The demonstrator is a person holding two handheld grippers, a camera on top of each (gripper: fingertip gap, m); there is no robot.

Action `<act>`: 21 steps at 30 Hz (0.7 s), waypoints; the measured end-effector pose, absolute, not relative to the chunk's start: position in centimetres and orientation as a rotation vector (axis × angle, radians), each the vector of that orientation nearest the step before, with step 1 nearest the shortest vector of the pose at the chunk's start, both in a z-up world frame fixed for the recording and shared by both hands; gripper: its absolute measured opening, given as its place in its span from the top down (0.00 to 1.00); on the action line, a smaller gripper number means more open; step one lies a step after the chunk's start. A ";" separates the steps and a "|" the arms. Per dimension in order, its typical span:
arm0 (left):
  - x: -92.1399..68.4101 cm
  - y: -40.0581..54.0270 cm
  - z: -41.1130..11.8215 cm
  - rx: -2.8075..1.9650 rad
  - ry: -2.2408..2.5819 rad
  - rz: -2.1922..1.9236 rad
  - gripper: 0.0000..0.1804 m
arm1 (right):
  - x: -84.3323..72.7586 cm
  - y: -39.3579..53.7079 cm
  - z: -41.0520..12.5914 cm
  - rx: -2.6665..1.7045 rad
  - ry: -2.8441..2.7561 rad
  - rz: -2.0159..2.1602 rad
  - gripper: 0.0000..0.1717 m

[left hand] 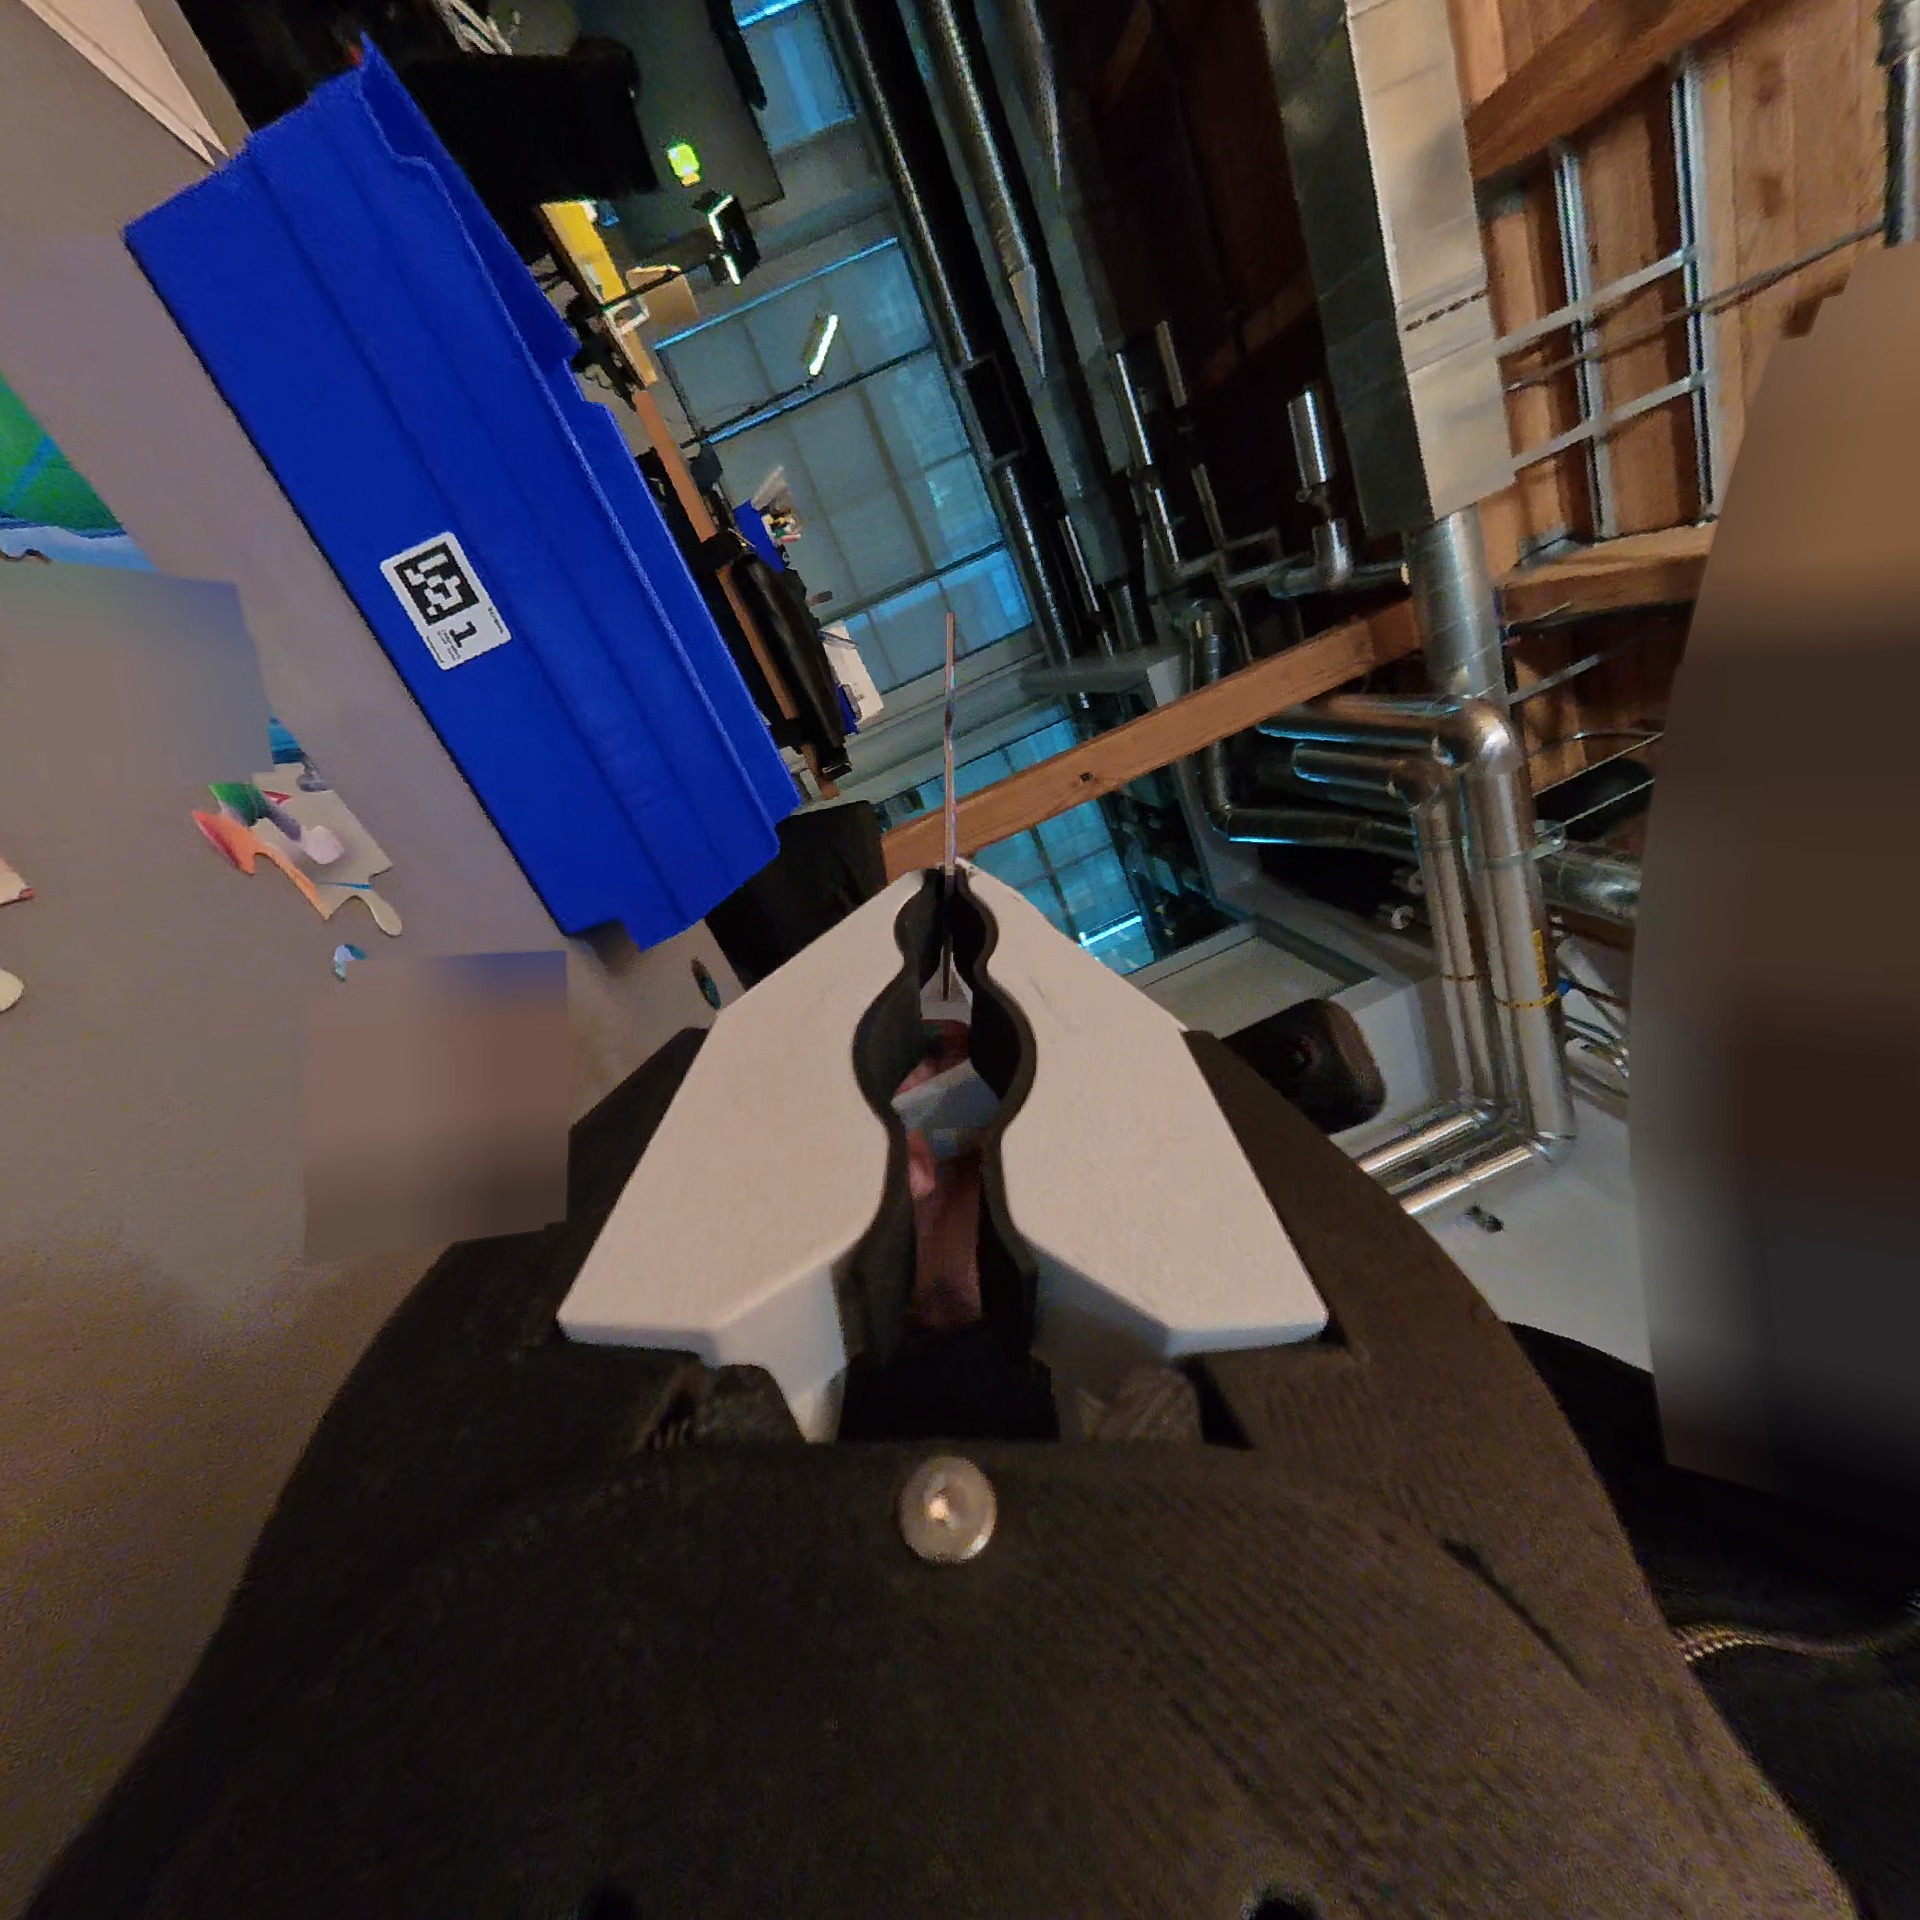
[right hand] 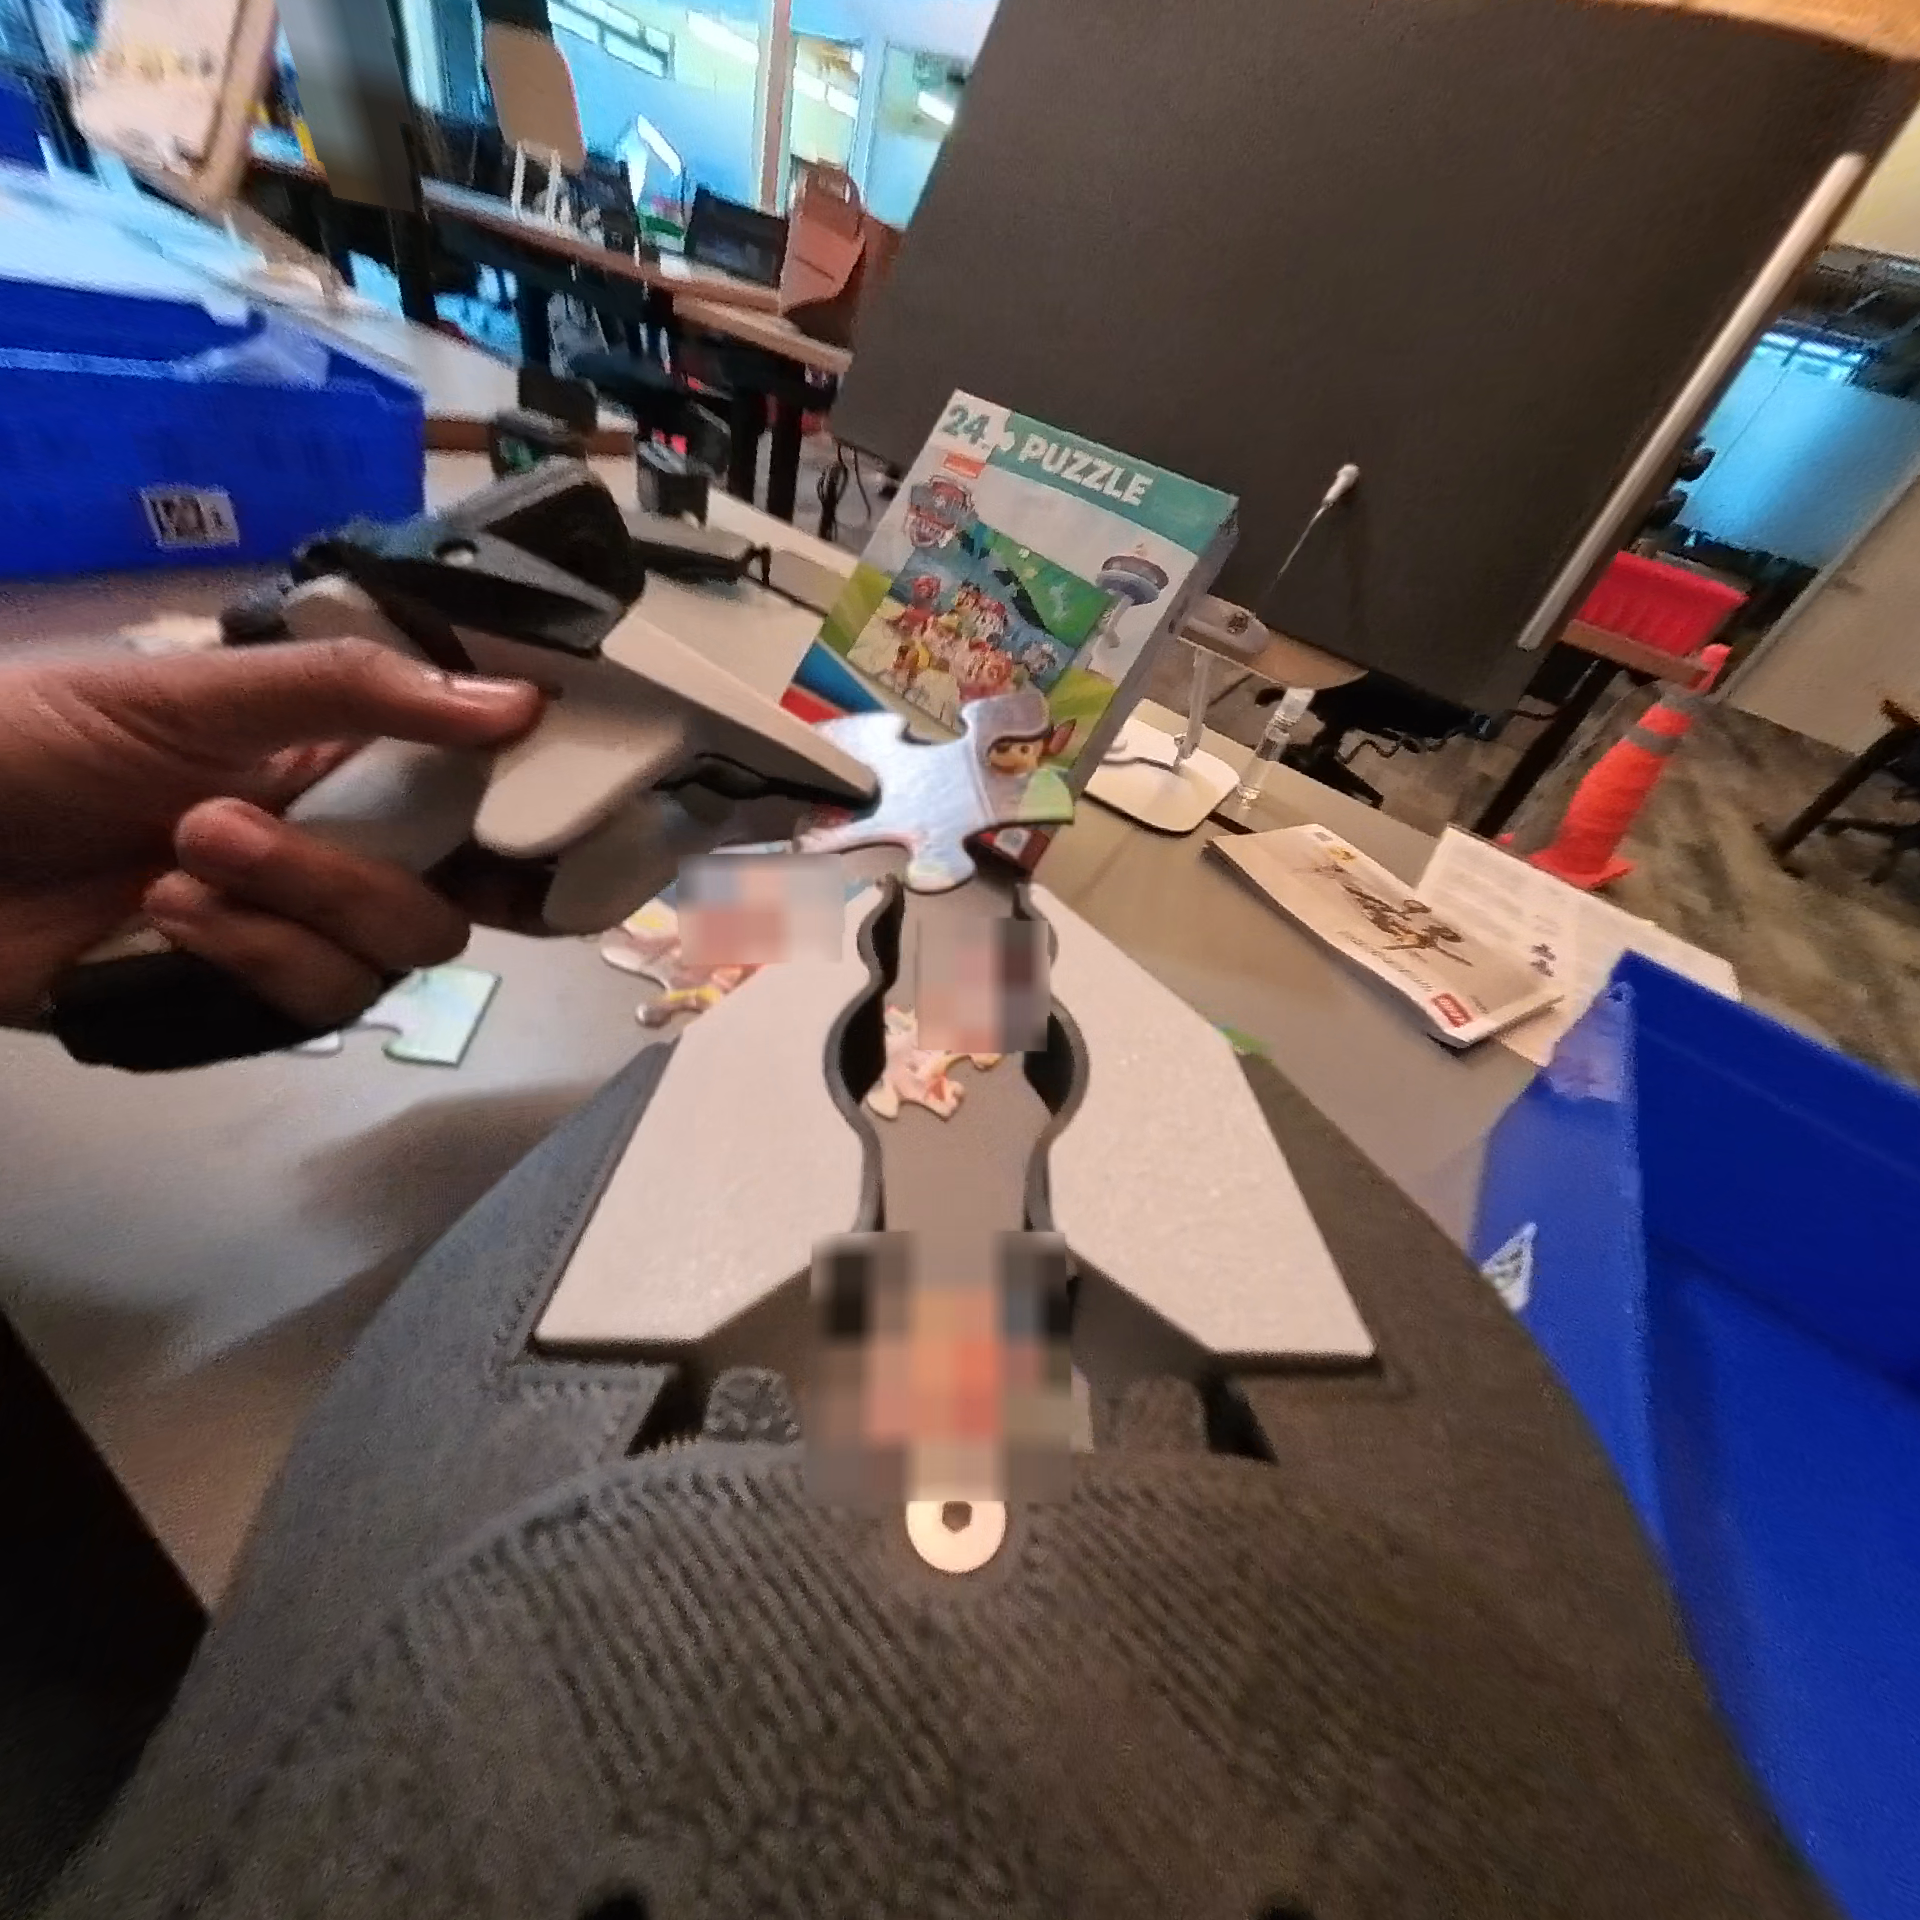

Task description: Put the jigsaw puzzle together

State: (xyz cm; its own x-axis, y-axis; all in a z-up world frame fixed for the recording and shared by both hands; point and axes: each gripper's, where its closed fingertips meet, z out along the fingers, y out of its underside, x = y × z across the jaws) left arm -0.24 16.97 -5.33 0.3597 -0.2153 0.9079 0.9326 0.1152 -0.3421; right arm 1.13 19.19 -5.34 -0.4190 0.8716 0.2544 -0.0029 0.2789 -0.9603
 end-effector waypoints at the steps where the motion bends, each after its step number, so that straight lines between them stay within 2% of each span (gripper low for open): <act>1: 0.2 16.8 -5.4 -1.145 -0.806 -0.981 1.00 | 1.4 19.0 -5.6 -0.788 -1.713 1.223 0.89; 11: 2.8 16.2 -6.6 -1.232 -0.774 -0.987 0.99 | 2.9 17.7 -7.0 -0.761 -1.856 1.045 0.92; 15: 0.9 15.6 -8.5 -1.337 -0.818 -0.891 0.84 | 2.0 19.2 -7.5 -0.791 -1.876 1.004 0.92; 21: -4.5 16.7 -13.3 -1.830 -0.756 -0.484 0.71 | -1.0 22.2 -8.7 -0.831 -1.979 0.983 0.92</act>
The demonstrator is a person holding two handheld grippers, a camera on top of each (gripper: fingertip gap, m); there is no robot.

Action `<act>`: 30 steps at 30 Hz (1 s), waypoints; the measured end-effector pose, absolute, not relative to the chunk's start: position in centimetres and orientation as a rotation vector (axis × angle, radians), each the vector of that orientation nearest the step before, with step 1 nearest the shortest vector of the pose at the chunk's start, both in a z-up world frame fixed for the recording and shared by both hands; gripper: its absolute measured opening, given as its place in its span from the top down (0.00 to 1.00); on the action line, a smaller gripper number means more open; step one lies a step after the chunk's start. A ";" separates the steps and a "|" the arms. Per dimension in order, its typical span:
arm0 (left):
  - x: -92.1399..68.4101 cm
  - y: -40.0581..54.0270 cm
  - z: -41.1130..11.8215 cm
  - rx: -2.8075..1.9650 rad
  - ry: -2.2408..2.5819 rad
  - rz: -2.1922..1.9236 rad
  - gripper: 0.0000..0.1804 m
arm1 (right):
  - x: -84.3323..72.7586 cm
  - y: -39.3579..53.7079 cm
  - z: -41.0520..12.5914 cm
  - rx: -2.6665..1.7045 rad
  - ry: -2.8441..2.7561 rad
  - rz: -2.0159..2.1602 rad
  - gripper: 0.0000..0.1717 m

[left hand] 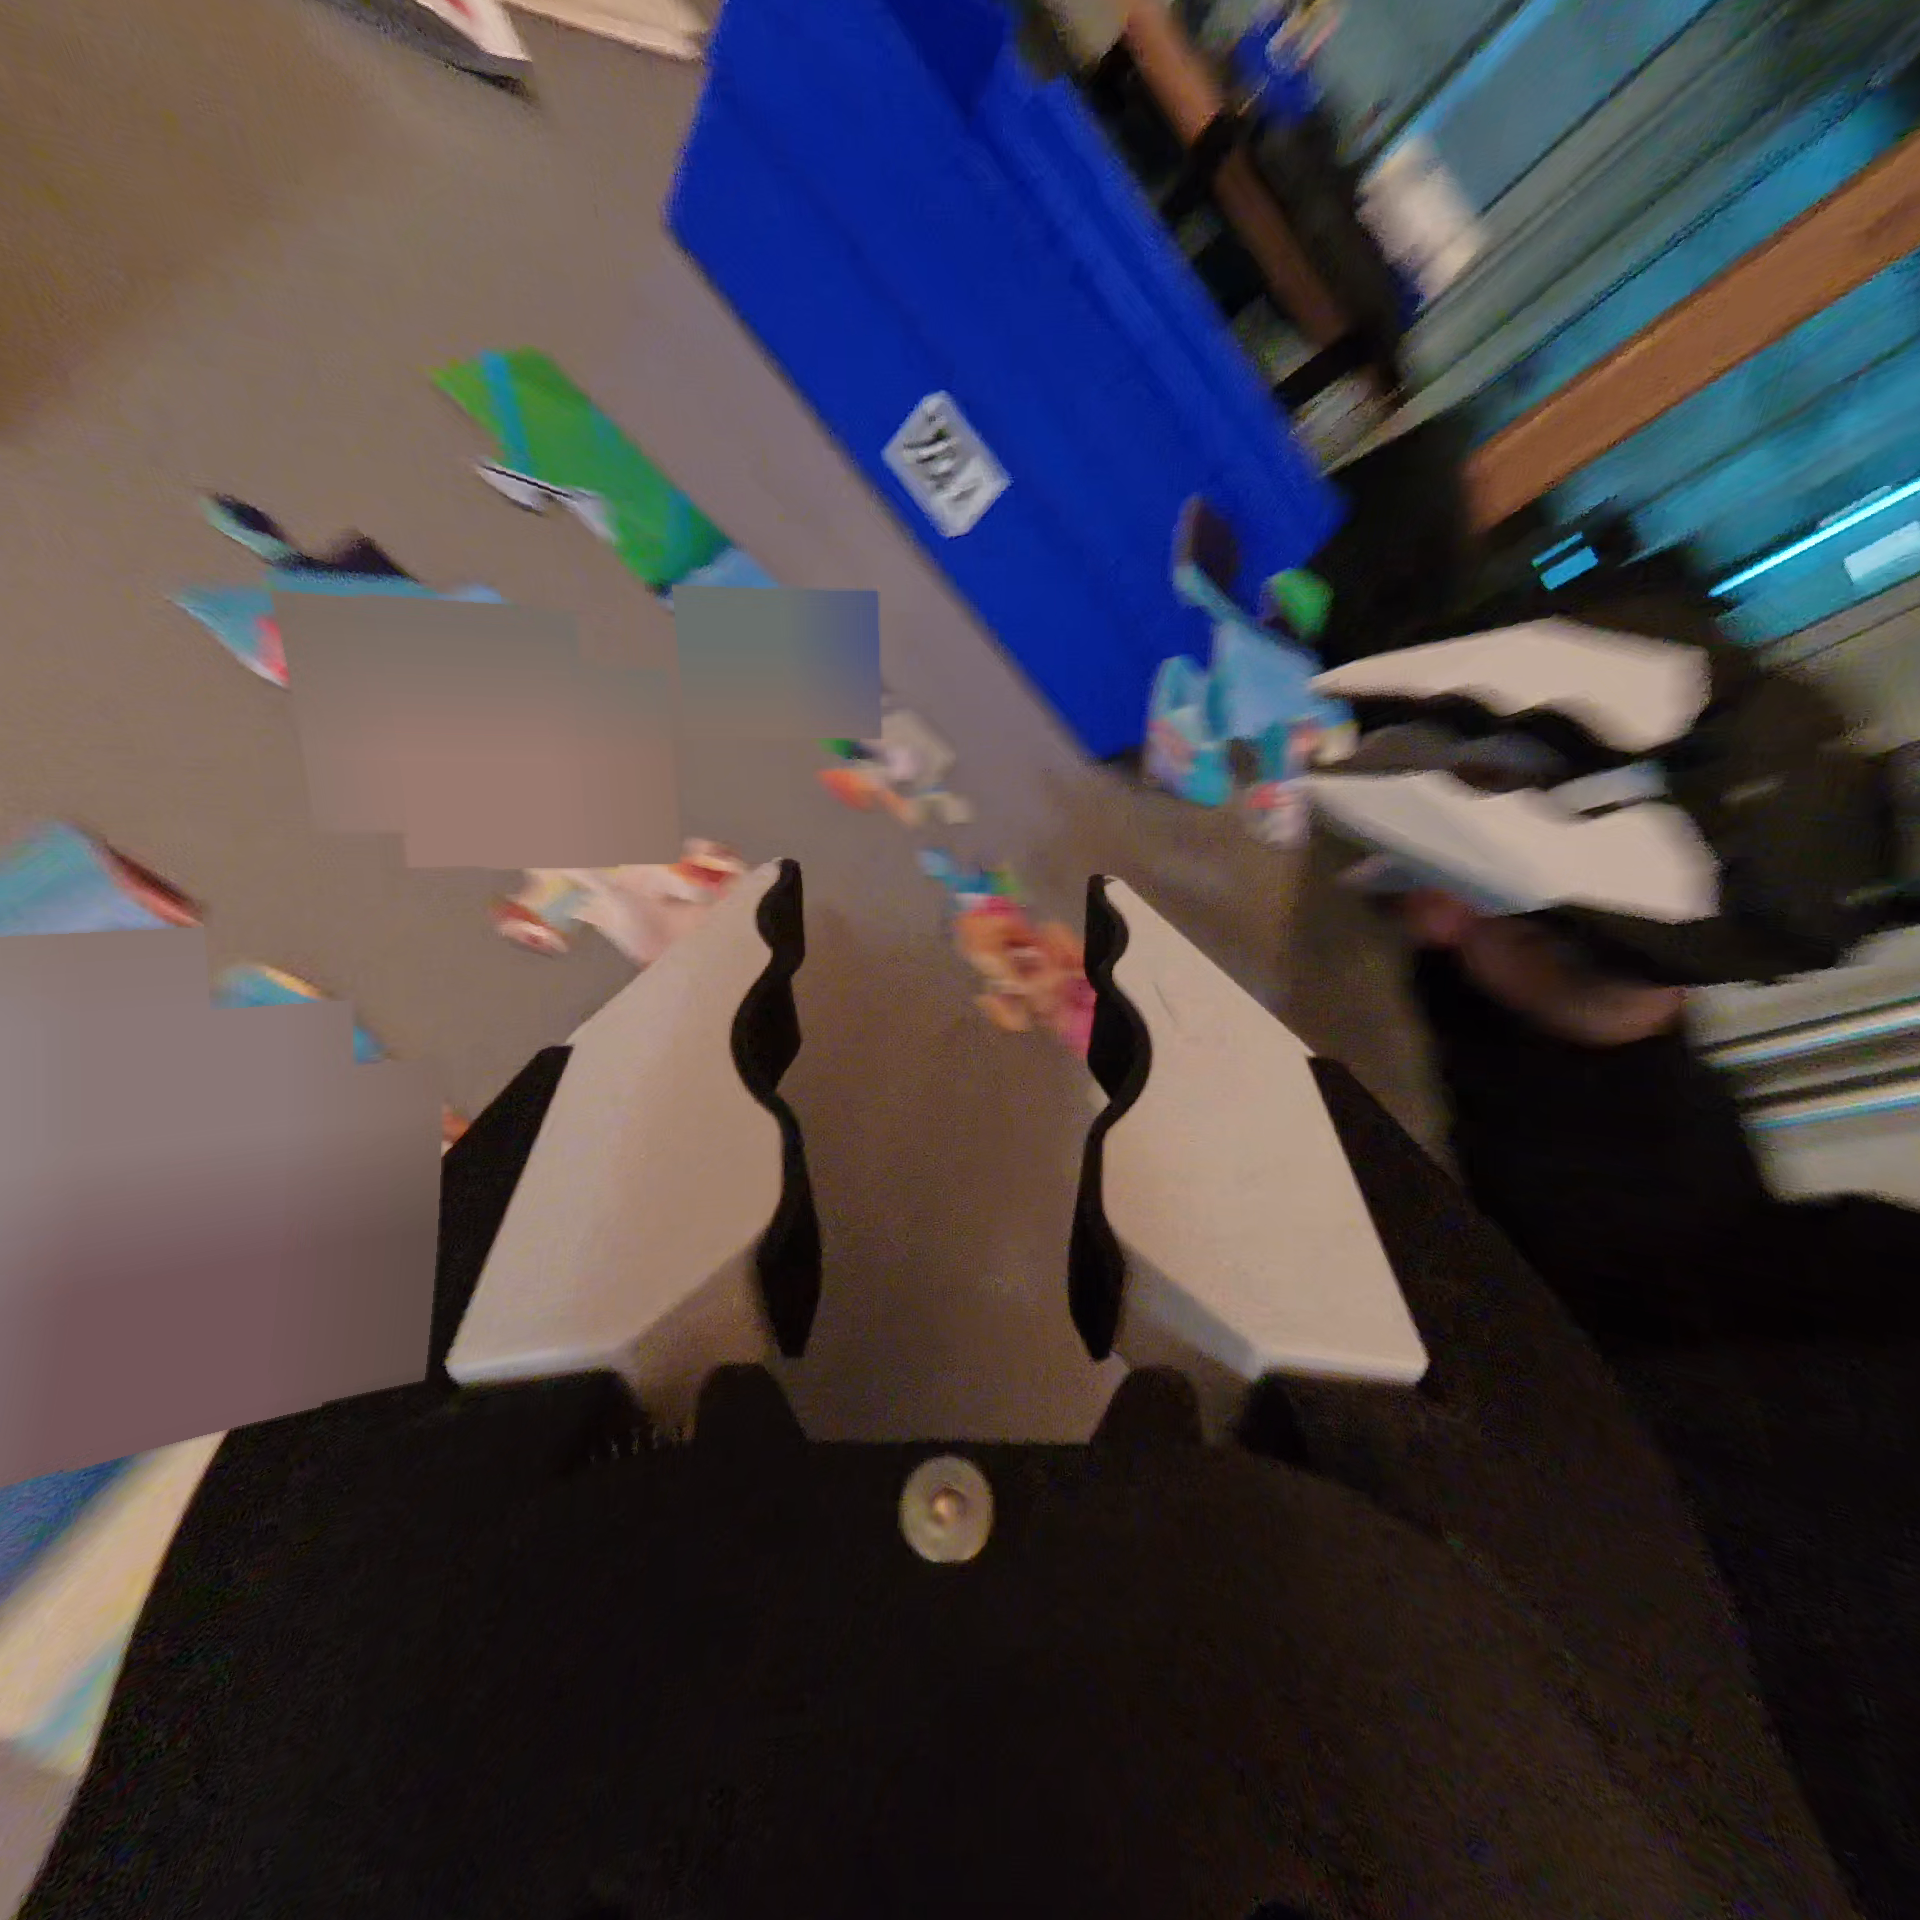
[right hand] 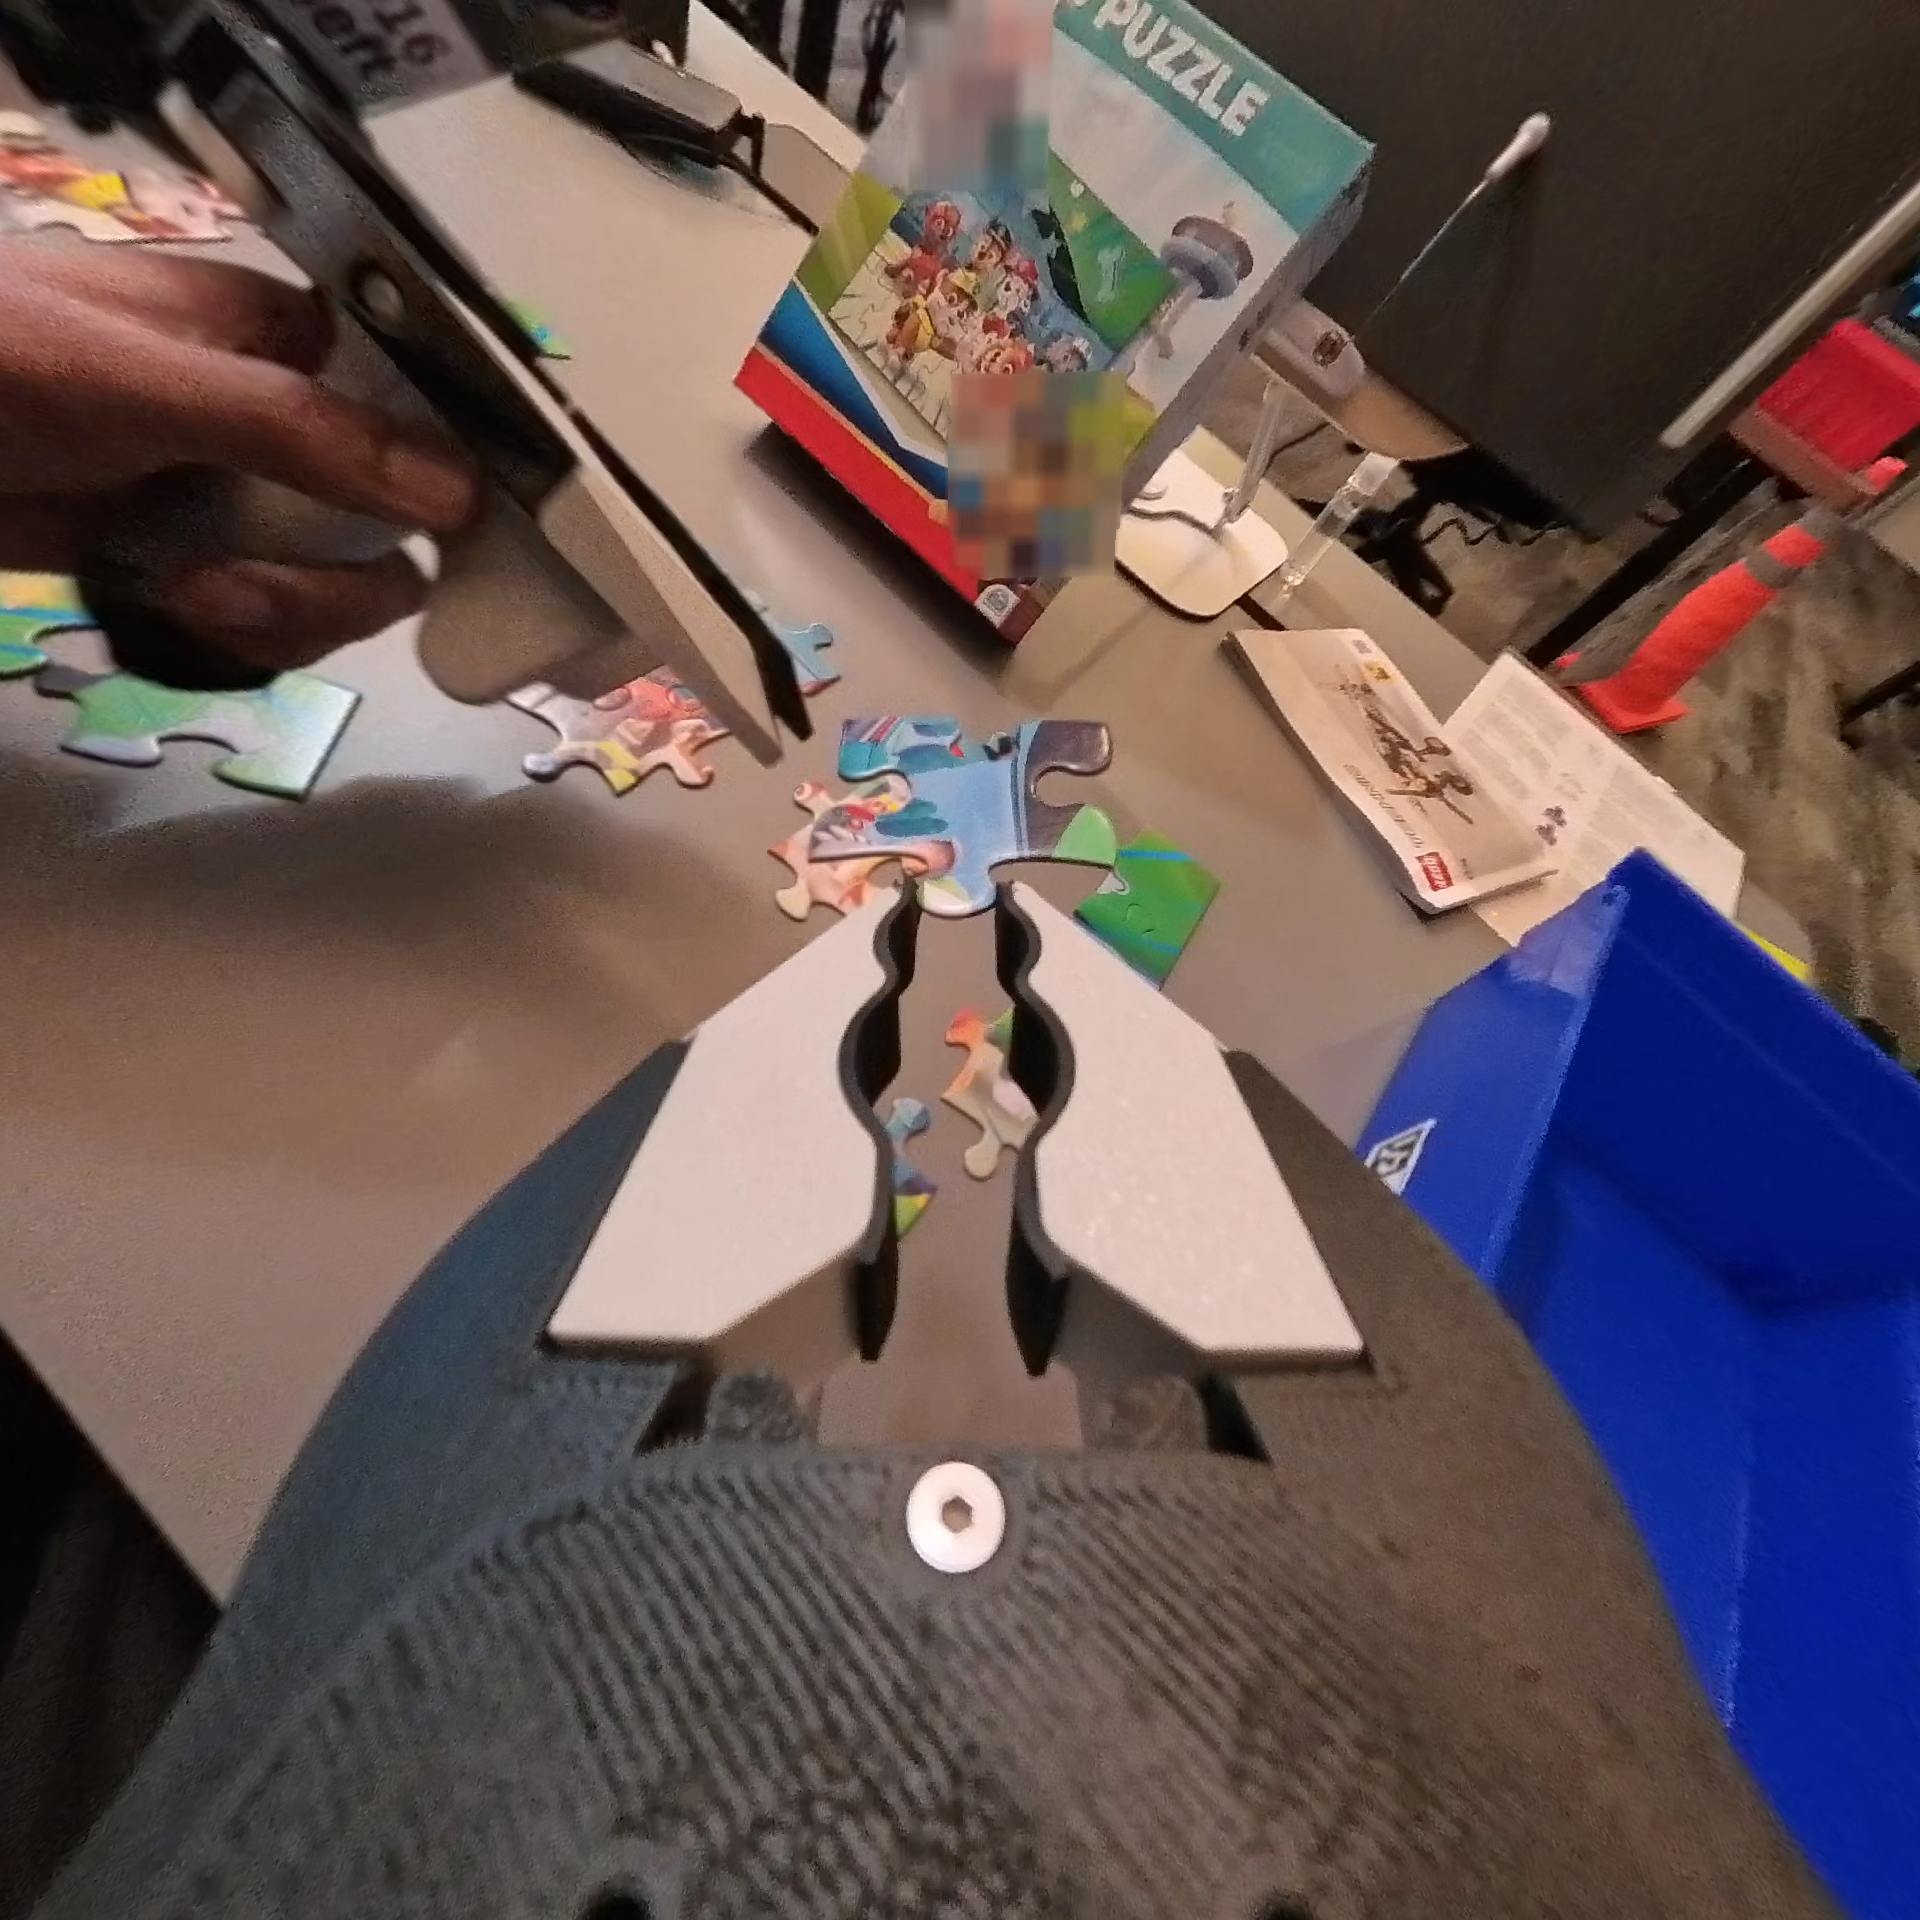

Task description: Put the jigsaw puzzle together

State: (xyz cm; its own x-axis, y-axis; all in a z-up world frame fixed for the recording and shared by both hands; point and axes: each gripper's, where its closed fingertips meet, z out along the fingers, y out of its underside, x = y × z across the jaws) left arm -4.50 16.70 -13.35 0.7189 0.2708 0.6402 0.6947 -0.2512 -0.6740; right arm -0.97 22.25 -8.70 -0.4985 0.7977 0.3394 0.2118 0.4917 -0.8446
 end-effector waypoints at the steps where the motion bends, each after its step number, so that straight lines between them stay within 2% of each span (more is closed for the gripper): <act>1: -5.8 17.0 -14.5 -1.937 -0.726 -0.364 0.69 | -1.4 22.5 -8.7 -0.830 -1.998 0.995 0.92; 5: -9.9 18.4 -17.3 -2.183 -0.643 -0.033 0.54 | -2.9 23.4 -9.2 -0.765 -2.101 0.967 0.92; 14: -11.8 17.6 -21.5 -2.426 -0.551 0.157 0.50 | -4.6 24.3 -12.4 -0.371 -2.482 0.790 0.92; 24: -12.2 14.8 -21.4 -2.472 -0.590 0.128 0.55 | -9.1 24.7 -16.7 -0.144 -2.778 0.596 0.92; 28: -10.6 14.8 -21.2 -2.483 -0.541 0.088 0.67 | -9.9 25.4 -17.7 -0.150 -2.842 0.501 0.93; 30: -9.3 15.0 -21.1 -2.484 -0.521 0.029 0.68 | -9.9 25.6 -18.0 -0.166 -2.872 0.482 0.92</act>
